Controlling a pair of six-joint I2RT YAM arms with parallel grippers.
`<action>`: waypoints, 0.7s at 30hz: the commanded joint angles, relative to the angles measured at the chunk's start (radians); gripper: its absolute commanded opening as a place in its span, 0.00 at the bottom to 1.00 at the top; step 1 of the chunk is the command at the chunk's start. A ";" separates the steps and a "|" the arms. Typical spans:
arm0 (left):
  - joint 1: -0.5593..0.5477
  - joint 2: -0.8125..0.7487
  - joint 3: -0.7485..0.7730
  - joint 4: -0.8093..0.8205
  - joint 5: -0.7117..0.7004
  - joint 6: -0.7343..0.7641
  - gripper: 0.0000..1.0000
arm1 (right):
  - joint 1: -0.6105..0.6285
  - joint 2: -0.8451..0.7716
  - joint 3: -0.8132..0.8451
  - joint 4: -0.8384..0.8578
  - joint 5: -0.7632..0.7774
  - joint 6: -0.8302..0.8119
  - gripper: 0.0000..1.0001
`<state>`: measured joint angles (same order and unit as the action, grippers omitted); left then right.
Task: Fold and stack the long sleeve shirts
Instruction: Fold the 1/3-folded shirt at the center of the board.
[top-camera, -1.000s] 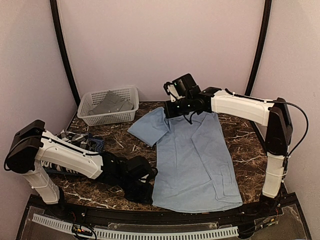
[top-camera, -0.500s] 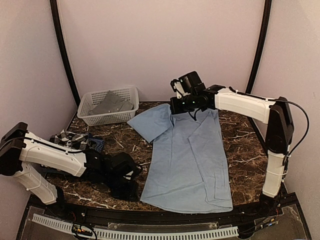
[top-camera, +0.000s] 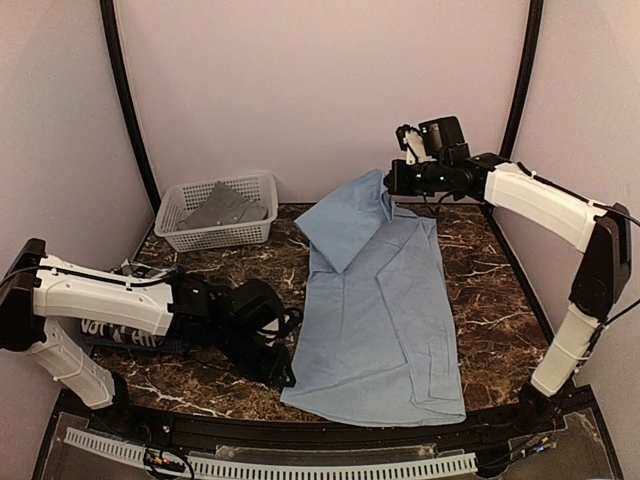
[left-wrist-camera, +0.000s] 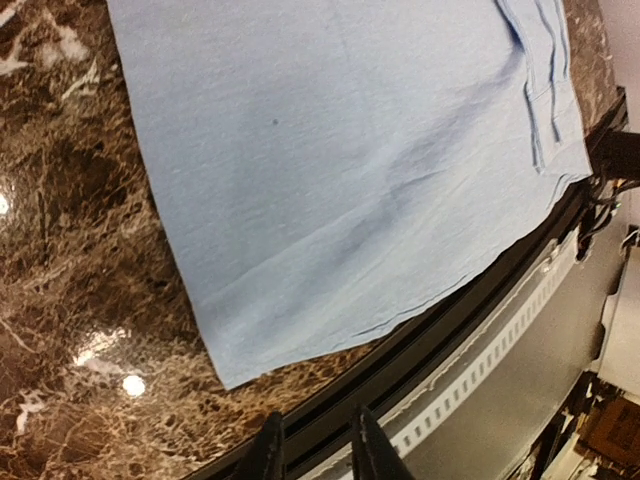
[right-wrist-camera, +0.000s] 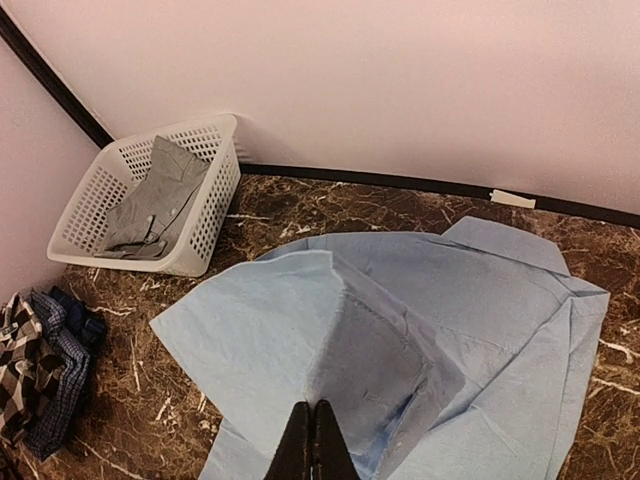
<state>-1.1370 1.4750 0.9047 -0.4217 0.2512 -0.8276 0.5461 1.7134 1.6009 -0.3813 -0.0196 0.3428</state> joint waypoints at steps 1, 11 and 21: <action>0.000 0.037 -0.051 -0.038 -0.028 -0.029 0.26 | 0.002 -0.029 -0.057 0.045 -0.052 0.020 0.00; 0.000 0.104 -0.102 0.059 0.003 -0.051 0.29 | 0.000 -0.082 -0.051 0.017 -0.034 0.017 0.00; -0.004 0.139 -0.082 0.068 0.035 -0.041 0.23 | 0.000 -0.151 -0.041 0.000 -0.025 0.017 0.00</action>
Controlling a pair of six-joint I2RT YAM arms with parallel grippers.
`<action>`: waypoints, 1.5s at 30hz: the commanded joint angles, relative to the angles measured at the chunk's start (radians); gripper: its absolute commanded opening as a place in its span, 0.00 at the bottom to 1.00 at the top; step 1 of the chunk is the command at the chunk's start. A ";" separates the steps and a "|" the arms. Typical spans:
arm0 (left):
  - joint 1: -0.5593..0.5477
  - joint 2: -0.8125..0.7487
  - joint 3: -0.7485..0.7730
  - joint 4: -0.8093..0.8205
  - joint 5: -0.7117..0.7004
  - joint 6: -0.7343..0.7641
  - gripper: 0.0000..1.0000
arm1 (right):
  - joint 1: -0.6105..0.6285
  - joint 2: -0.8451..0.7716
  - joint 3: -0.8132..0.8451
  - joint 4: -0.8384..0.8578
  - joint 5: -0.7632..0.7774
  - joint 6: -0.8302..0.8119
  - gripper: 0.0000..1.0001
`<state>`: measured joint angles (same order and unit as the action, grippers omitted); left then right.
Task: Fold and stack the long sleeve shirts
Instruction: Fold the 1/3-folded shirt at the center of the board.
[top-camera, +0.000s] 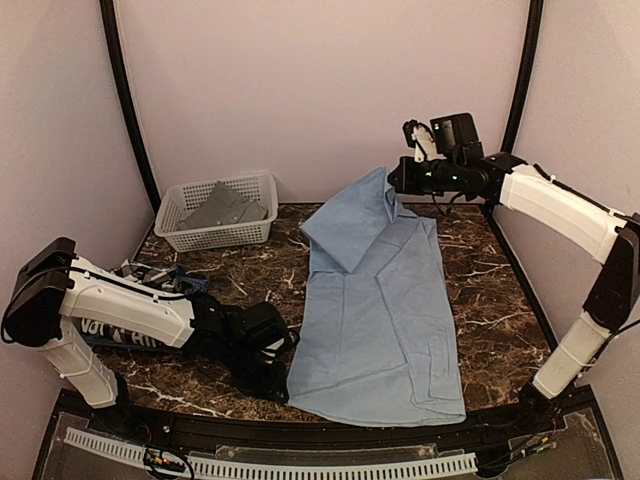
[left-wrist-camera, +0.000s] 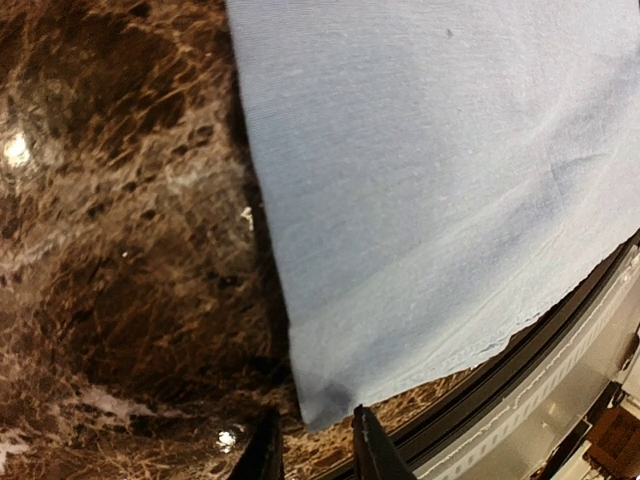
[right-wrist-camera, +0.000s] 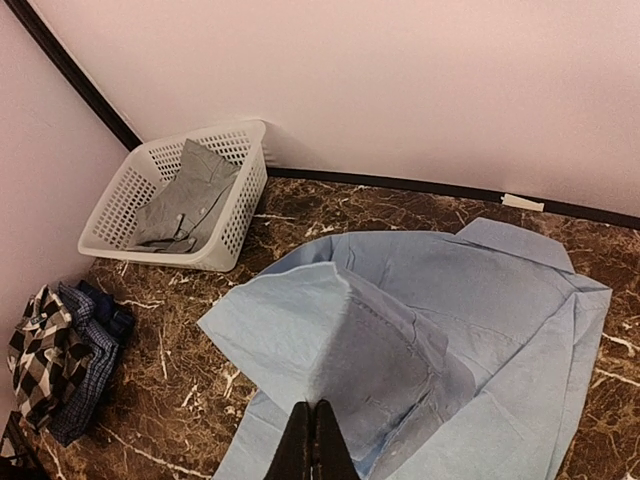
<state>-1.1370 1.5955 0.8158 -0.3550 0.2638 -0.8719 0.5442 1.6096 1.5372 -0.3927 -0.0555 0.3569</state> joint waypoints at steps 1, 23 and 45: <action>-0.005 0.022 0.008 0.000 0.025 0.004 0.19 | 0.002 -0.052 0.021 0.010 0.016 0.001 0.00; -0.071 0.046 0.313 -0.222 0.004 0.122 0.00 | -0.100 -0.162 0.044 -0.111 0.100 -0.014 0.00; -0.144 0.374 0.746 -0.321 0.198 0.332 0.00 | -0.230 -0.380 -0.043 -0.237 0.306 -0.095 0.00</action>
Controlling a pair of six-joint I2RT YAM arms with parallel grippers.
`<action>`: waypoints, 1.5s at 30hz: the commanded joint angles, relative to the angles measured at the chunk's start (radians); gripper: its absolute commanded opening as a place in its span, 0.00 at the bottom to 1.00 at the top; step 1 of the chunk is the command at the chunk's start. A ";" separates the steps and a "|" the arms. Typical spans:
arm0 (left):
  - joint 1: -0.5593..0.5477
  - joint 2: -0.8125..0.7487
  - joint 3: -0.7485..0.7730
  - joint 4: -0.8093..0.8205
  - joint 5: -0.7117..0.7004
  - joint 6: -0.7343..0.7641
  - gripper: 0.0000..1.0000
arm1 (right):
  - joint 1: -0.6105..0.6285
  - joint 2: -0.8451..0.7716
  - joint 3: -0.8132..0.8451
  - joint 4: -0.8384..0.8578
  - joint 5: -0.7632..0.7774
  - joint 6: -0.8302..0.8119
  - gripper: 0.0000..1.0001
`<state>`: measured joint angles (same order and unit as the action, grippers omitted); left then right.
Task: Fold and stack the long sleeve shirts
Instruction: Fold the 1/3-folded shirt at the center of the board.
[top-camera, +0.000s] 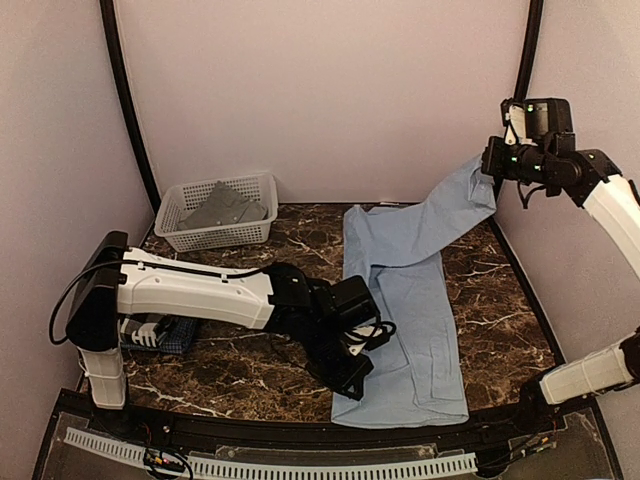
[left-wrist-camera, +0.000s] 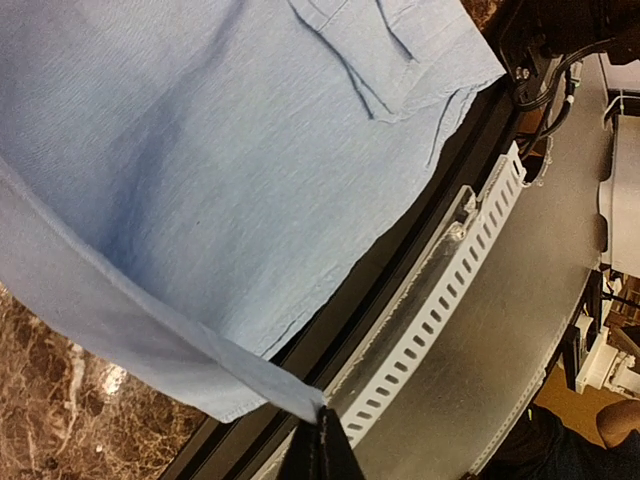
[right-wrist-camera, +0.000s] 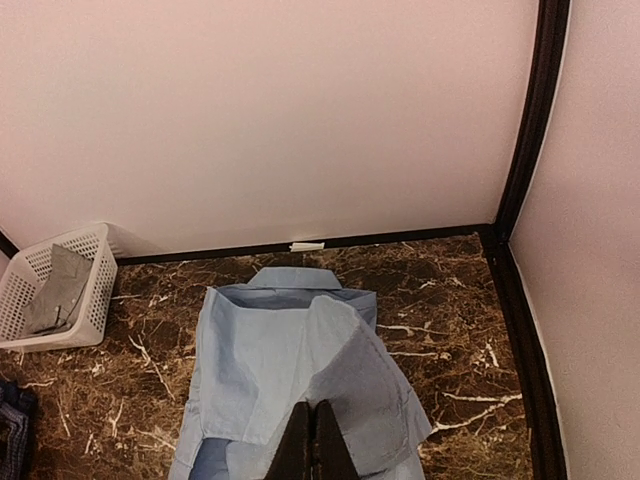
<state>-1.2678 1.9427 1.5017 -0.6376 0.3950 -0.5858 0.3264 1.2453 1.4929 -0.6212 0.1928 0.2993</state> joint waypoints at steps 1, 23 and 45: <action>-0.015 0.042 0.075 -0.038 0.073 0.049 0.00 | -0.014 -0.012 0.007 -0.010 0.060 -0.045 0.00; -0.011 0.144 0.211 -0.073 0.109 0.086 0.00 | -0.020 0.056 0.104 -0.026 -0.039 -0.065 0.00; -0.002 0.282 0.197 0.093 0.256 0.058 0.00 | -0.018 -0.009 -0.039 0.018 -0.168 -0.034 0.00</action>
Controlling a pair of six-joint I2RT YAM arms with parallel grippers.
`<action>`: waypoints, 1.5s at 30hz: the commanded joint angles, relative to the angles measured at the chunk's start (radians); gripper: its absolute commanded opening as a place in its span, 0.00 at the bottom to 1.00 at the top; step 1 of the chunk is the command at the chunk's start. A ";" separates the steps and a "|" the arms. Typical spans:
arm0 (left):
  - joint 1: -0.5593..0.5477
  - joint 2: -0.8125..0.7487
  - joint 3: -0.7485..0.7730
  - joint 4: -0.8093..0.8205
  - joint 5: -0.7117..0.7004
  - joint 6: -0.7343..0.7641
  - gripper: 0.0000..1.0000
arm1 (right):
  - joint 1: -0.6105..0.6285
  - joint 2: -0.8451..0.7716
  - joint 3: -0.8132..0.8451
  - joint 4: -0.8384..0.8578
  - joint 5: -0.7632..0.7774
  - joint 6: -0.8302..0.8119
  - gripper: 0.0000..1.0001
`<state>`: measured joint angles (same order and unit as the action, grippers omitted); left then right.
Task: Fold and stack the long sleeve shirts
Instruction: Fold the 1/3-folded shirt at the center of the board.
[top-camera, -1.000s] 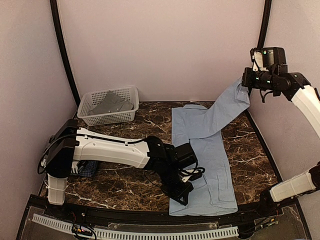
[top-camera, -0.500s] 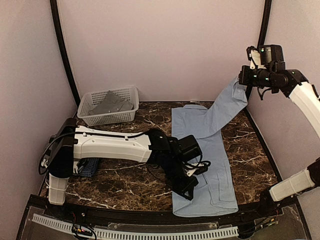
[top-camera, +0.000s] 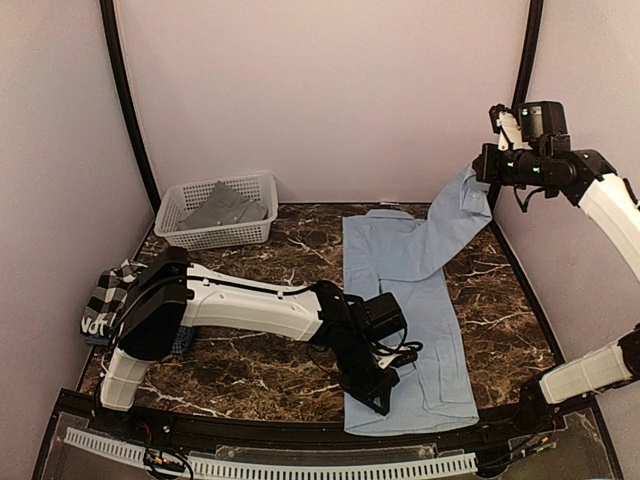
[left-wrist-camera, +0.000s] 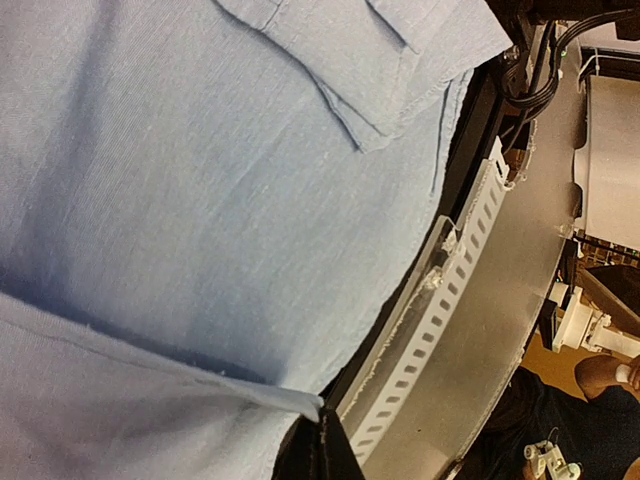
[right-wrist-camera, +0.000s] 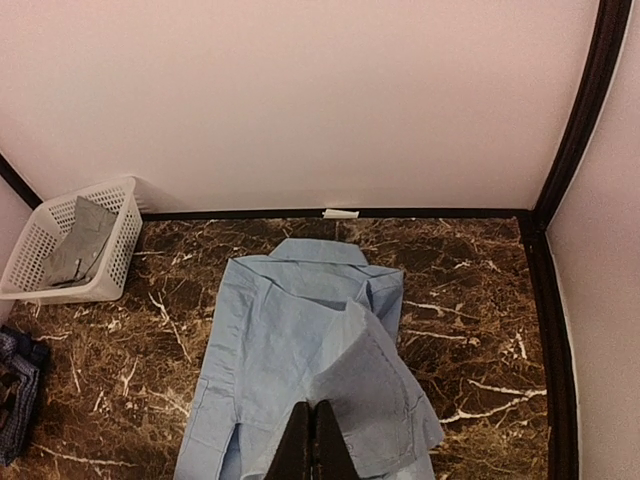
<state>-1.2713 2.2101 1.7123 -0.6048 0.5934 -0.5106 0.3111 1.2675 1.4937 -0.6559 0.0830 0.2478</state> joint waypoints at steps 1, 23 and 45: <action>0.002 0.023 -0.014 0.068 0.060 -0.020 0.00 | -0.003 -0.035 -0.048 0.055 -0.066 0.020 0.00; 0.144 -0.151 -0.033 0.151 0.026 -0.058 0.37 | 0.057 -0.141 -0.307 0.127 -0.252 0.051 0.00; 0.526 0.182 0.237 0.574 0.033 -0.219 0.33 | 0.304 -0.084 -0.541 0.132 -0.362 0.053 0.00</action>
<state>-0.7387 2.3016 1.8442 -0.0914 0.5903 -0.6930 0.5636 1.1606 0.9630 -0.5224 -0.2546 0.3157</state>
